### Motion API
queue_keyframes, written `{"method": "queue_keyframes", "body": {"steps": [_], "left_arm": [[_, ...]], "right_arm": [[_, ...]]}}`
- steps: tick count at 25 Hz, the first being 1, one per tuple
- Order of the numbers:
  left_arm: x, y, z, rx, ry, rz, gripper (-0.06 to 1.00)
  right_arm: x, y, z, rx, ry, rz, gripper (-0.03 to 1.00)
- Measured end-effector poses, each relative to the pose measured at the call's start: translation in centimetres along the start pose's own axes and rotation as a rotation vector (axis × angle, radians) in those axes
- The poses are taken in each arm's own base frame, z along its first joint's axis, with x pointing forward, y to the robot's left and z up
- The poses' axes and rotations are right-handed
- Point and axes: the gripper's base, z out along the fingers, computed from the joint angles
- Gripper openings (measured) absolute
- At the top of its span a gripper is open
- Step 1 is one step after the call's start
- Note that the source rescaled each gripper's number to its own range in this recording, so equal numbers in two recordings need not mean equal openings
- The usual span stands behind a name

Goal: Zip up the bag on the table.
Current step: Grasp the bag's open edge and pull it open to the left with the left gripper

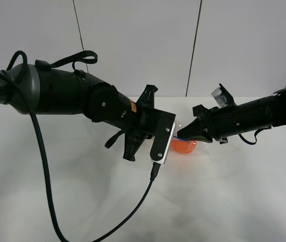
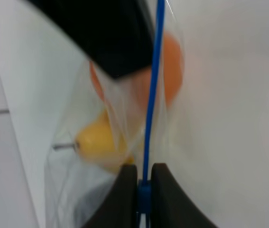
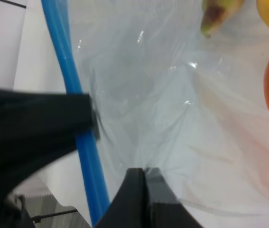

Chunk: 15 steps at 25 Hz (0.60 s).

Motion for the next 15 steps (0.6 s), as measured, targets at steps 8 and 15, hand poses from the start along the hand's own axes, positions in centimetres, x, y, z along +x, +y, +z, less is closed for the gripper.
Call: {"method": "queue_keyframes", "body": {"steps": [8,15], "left_arm": [[3.2,0.5,-0.1,0.016,0.066,-0.033,0.0],[6.5,1.0,-0.4,0.011,0.126,-0.076,0.0]], "right_arm": [[0.0,-0.1,0.0,0.008,0.0,-0.003,0.0],[-0.1,-0.1,0.0,0.017,-0.005,-0.005,0.0]]}}
